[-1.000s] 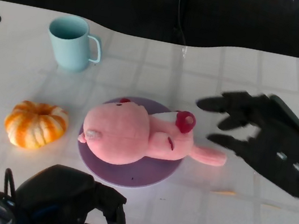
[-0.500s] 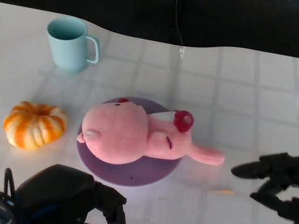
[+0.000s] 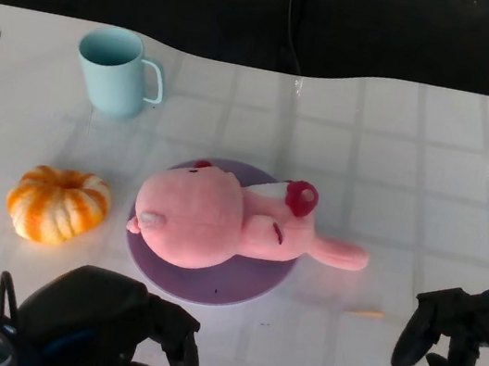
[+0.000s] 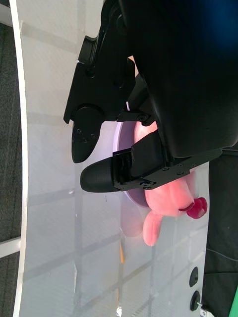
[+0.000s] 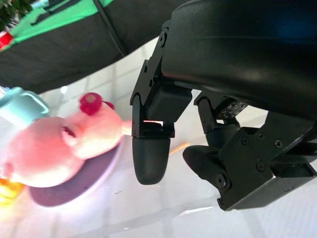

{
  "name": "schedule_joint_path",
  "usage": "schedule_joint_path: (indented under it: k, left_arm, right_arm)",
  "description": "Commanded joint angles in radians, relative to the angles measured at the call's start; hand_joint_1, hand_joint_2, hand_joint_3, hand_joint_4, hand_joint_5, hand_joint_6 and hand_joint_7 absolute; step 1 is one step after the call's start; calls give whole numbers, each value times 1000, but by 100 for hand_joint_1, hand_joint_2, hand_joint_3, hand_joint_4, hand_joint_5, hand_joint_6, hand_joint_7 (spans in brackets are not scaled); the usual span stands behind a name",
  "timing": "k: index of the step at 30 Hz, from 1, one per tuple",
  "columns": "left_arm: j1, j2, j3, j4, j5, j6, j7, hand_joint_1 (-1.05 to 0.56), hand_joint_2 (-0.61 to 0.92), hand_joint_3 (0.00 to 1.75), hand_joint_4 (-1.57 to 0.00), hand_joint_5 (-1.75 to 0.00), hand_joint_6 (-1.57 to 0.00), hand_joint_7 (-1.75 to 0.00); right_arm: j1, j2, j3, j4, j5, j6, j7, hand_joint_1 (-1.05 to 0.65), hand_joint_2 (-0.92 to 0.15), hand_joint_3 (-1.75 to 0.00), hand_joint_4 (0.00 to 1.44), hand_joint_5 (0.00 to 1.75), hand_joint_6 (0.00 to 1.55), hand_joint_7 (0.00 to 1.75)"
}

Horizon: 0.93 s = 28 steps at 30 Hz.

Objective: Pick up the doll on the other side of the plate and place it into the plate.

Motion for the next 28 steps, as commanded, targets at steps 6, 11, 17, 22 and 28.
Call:
schedule_joint_path:
  k: [6, 11, 17, 22, 28]
  left_arm:
    - [7, 29, 26, -13, -28, 5, -16, -22, 92, 21, -74, -128, -91, -60]
    - [3, 39, 30, -4, -35, -6, -13, -22, 92, 21, -73, -129, -91, -61]
    - [3, 38, 31, 4, -40, -12, -6, -22, 92, 20, -73, -131, -91, -62]
    - [6, 40, 32, -6, -39, 0, -16, -22, 92, 21, -72, -131, -90, -63]
    - [4, 42, 32, -10, -38, 6, -20, -22, 92, 22, -72, -133, -89, -63]
  right_arm:
    - [-43, 0, 48, 75, -52, -45, -30, -3, -39, -126, 85, 175, 78, 146]
    - [-65, 8, 68, 102, -76, -53, -46, -6, -38, -126, 83, 174, 78, 146]
    - [-71, 11, 67, 116, -82, -75, -63, -7, -38, -127, 84, 174, 79, 142]
    - [-72, 9, 62, 105, -79, -55, -51, -5, -42, -123, 83, 175, 77, 138]
    - [-76, 6, 62, 104, -77, -48, -45, -4, -45, -118, 80, 174, 77, 134]
